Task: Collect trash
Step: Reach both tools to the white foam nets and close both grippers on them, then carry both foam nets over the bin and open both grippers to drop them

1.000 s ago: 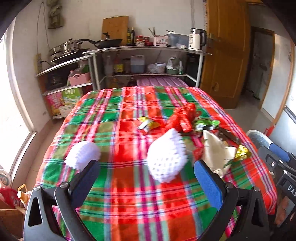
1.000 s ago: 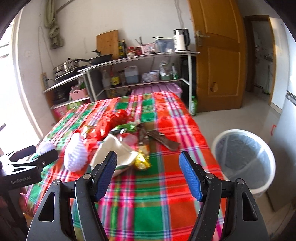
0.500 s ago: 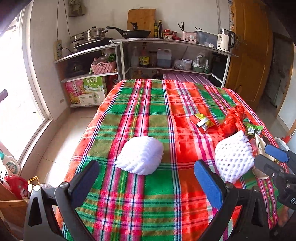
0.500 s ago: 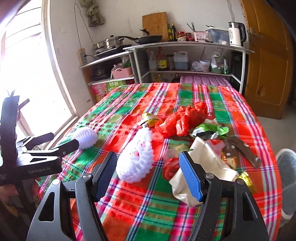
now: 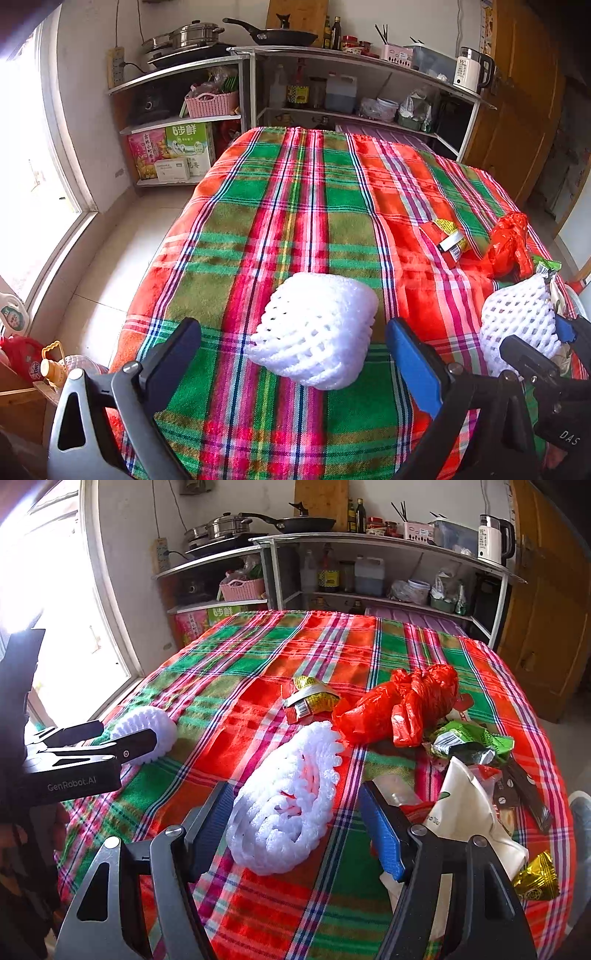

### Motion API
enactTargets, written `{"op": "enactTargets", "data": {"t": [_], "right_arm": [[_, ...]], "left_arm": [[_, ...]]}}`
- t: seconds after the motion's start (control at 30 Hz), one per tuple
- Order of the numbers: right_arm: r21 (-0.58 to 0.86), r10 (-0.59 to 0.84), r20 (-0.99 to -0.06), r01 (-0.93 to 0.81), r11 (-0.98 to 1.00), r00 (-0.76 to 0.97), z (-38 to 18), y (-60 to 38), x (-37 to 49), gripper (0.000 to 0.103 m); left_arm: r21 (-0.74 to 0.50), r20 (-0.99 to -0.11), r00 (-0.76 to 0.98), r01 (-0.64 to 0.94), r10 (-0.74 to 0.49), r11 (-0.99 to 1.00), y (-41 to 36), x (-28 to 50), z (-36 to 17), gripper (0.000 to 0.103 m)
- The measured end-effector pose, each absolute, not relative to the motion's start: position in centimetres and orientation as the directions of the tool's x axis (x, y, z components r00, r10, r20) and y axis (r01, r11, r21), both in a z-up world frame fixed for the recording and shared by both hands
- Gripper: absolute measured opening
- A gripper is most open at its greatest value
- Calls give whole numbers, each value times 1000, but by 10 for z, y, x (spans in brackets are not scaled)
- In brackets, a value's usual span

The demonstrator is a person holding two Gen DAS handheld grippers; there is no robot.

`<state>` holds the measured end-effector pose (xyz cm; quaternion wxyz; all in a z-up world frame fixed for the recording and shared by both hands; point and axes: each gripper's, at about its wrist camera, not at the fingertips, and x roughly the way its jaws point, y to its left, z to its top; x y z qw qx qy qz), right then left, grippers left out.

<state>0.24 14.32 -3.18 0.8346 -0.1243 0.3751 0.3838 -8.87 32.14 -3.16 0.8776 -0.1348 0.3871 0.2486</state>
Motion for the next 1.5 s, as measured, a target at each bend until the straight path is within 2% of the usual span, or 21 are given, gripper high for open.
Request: {"op": "enactTargets", "data": {"t": [0.1, 0.17, 0.27, 0.47, 0.67, 1.1, 1.5], "right_arm": [[90, 543, -730, -729, 679, 415, -34, 144, 4, 67], [98, 548, -729, -731, 676, 409, -33, 143, 4, 53], [104, 555, -727, -733, 672, 405, -33, 143, 4, 47], [132, 574, -716, -731, 669, 396, -31, 139, 4, 29], [149, 595, -695, -728, 669, 404, -26, 133, 3, 21], [173, 655, -604, -727, 664, 455, 9, 103, -7, 20], [204, 617, -532, -620, 758, 580, 35, 32, 7, 20]], "left_arm": [[-45, -753, 575, -532, 321, 846, 322, -86, -35, 87], [-49, -757, 572, -531, 315, 846, 322, -84, -37, 83], [-55, -762, 573, -523, 303, 850, 321, -82, -38, 74], [-21, -754, 572, -512, 323, 858, 314, -80, -35, 55], [-24, -747, 584, -502, 318, 865, 309, -81, -29, 44], [-41, -671, 685, -416, 284, 908, 263, -82, 15, 44], [-51, -636, 755, -244, 157, 968, 192, -44, 41, 44]]}}
